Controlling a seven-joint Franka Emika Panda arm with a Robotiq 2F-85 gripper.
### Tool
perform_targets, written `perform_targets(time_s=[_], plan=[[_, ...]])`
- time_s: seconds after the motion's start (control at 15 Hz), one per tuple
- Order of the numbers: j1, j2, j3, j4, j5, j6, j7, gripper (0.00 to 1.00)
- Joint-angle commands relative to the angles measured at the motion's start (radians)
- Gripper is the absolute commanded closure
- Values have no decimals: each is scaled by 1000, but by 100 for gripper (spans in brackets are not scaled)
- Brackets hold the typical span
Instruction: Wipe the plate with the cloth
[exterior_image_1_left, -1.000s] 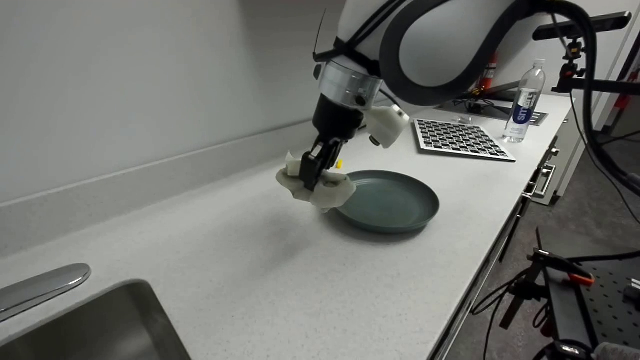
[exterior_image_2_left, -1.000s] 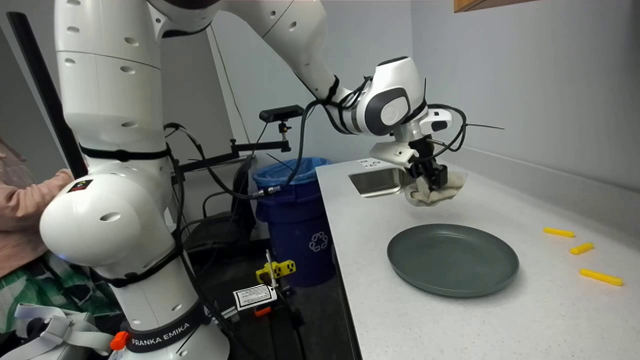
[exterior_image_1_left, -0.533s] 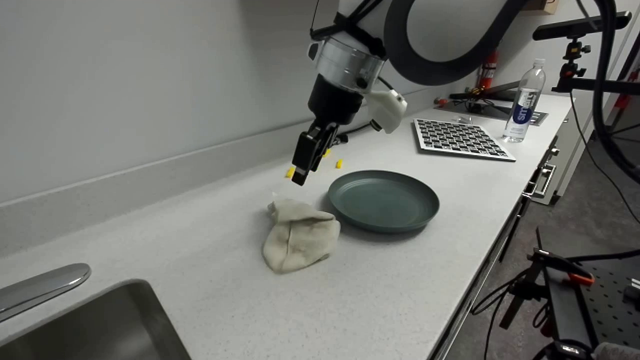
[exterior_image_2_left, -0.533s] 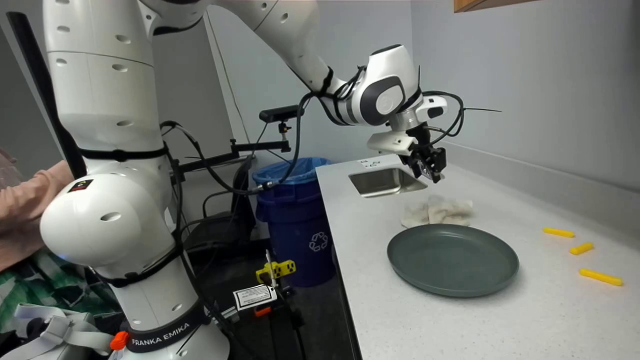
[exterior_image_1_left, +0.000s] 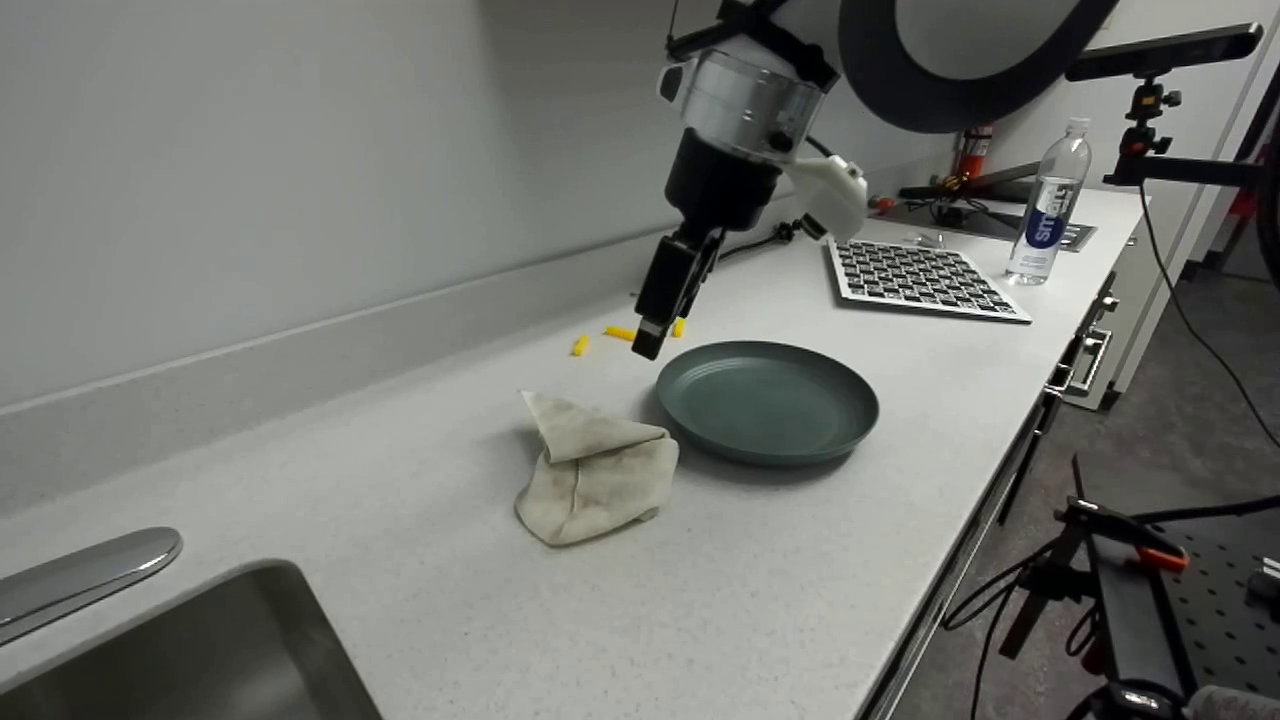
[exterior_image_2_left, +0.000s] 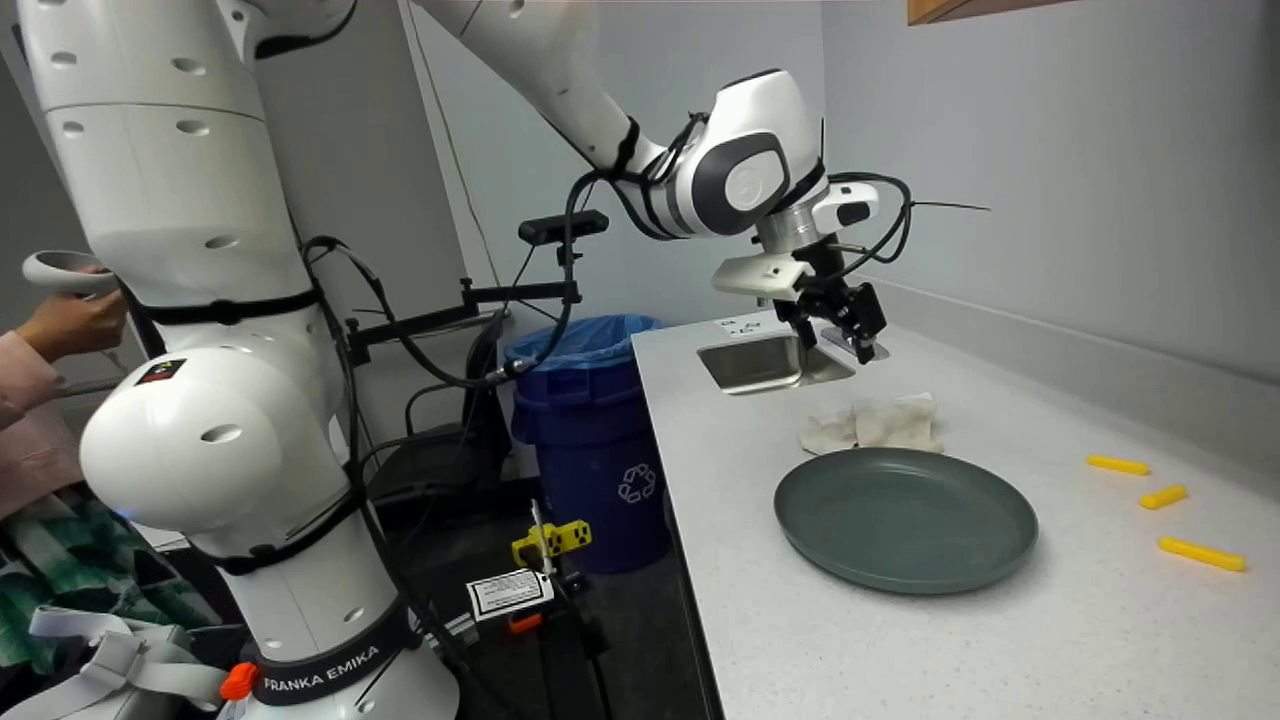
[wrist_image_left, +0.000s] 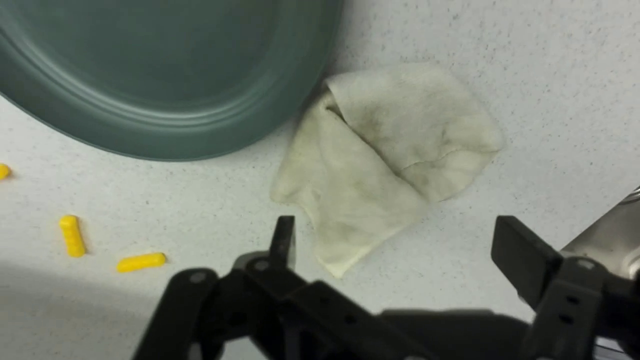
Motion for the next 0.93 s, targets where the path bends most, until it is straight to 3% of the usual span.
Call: perform_targets(time_s=[0.0, 0.53, 0.87], plan=[[8, -158, -30, -134, -29, -78, 16, 0], [-57, -505, -44, -314, -245, -269, 107, 0], [-111, -669, -33, -365, -325, -258, 154, 0]])
